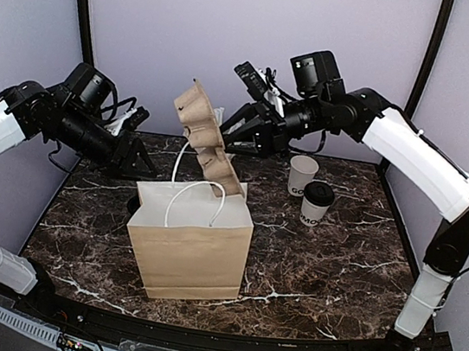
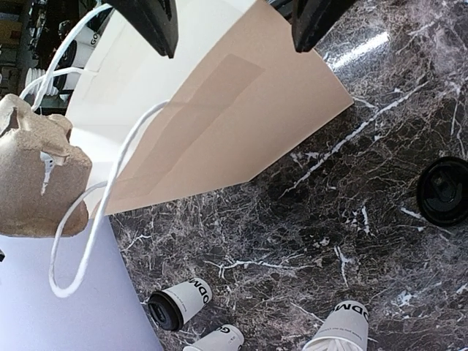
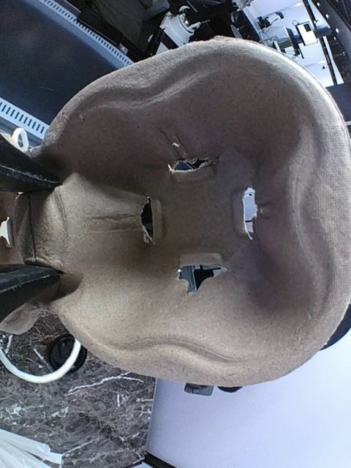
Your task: Pack the takeout coffee
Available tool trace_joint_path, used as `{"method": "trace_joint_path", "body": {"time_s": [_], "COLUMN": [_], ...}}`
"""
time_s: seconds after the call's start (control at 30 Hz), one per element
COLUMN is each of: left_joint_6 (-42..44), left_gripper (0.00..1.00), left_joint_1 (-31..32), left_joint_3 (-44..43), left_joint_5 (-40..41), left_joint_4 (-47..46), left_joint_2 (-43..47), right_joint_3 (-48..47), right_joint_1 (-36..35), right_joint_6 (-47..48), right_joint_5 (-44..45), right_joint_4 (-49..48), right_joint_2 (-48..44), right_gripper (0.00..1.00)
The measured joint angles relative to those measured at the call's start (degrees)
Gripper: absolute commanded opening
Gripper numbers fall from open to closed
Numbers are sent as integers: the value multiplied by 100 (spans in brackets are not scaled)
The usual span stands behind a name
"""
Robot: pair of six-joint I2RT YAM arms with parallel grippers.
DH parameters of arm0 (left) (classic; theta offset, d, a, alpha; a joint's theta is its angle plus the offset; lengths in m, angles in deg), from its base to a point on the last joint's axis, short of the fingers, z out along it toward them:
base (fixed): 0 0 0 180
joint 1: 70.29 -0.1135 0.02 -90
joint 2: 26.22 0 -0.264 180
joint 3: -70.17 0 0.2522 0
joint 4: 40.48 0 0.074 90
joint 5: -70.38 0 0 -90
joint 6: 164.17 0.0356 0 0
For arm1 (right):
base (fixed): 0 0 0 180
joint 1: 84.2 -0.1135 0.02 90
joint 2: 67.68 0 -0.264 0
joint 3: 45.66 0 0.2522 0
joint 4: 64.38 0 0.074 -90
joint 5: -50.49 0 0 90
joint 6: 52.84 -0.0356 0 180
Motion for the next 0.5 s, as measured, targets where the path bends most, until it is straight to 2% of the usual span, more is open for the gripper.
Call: {"method": "trace_joint_path", "body": {"time_s": [0.17,0.5], "left_joint_6": [-291,-798], "left_gripper": [54,42], "left_joint_1": [105,551], "left_joint_3": [-245,-190], "left_joint_5": [87,162], "left_joint_4": [369,761], "left_joint_2": [15,-39], "right_joint_3": [-251,-35], "right_joint_1": [-4,-22], "right_joint_6": [-323,-769], "right_joint_5": [131,833], "right_joint_4": [-179,-570], "right_joint_2": [-24,-68], "right_gripper": [31,31]}}
